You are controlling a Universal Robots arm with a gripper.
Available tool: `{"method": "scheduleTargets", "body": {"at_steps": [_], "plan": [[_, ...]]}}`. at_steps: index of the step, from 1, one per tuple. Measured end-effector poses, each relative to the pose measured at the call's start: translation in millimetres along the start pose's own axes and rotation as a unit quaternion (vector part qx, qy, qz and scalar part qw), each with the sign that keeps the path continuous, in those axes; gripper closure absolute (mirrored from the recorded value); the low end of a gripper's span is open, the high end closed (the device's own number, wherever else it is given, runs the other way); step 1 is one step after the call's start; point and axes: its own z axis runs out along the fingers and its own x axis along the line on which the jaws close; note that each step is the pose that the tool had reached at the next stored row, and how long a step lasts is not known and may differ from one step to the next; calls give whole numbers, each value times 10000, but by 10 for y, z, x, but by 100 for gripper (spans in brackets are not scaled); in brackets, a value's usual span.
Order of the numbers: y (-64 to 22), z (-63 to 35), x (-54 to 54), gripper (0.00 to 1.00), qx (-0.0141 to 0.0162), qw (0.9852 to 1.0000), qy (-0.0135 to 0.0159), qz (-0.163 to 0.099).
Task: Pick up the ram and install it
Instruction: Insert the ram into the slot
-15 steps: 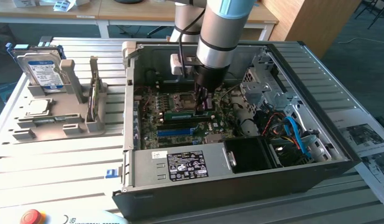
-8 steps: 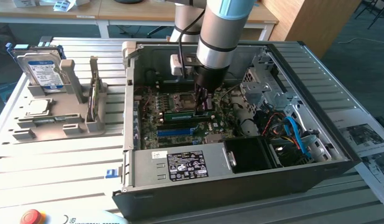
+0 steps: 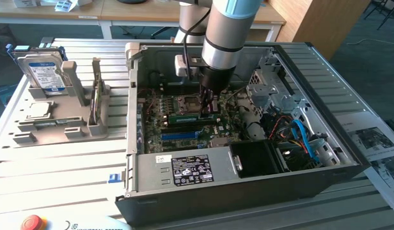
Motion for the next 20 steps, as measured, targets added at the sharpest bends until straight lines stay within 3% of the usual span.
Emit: {"method": "scheduleTargets", "body": {"at_steps": [5, 9, 20], "plan": [[-1, -8, 0, 88, -2, 10000, -1, 0], [-17, -11, 0, 88, -58, 10000, 3, 2], [-17, -2, -3, 88, -57, 10000, 1, 4]]}}
